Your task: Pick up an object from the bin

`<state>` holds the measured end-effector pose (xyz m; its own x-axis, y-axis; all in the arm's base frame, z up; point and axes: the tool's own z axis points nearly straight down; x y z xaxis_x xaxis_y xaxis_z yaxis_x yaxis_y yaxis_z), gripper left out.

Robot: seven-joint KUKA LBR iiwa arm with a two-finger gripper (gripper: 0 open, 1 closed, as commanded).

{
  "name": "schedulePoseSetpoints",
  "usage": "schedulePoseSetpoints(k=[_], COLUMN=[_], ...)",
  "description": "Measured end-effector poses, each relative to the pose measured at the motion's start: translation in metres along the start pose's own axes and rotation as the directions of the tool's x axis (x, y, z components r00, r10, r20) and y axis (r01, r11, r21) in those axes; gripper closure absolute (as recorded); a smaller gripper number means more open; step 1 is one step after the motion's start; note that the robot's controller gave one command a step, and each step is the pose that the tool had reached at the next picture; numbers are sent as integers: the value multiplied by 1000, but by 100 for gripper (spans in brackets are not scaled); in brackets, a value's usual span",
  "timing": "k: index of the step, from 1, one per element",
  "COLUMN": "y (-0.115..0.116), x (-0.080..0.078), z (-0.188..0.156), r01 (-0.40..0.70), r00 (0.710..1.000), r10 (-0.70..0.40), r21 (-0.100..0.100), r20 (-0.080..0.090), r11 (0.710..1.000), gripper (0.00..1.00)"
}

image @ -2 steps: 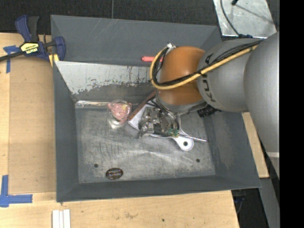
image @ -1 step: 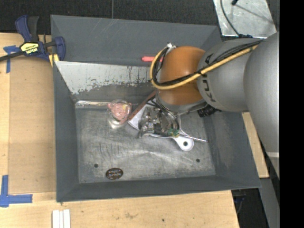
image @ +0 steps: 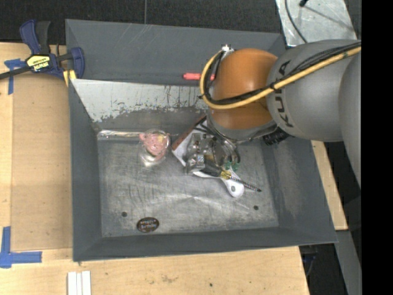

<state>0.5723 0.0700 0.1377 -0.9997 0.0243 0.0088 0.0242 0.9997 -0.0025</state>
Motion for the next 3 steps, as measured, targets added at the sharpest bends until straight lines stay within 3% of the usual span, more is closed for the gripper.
schedulePoseSetpoints(k=[1, 2, 3], y=[-24, -22, -26], x=[47, 44, 55], z=[8, -28, -10], r01=[187, 307, 291], r00=[982, 952, 957], r10=[-187, -307, -291], r21=[-1, -1, 0], r20=[19, 3, 12], r11=[982, 952, 957], gripper=[100, 100, 0])
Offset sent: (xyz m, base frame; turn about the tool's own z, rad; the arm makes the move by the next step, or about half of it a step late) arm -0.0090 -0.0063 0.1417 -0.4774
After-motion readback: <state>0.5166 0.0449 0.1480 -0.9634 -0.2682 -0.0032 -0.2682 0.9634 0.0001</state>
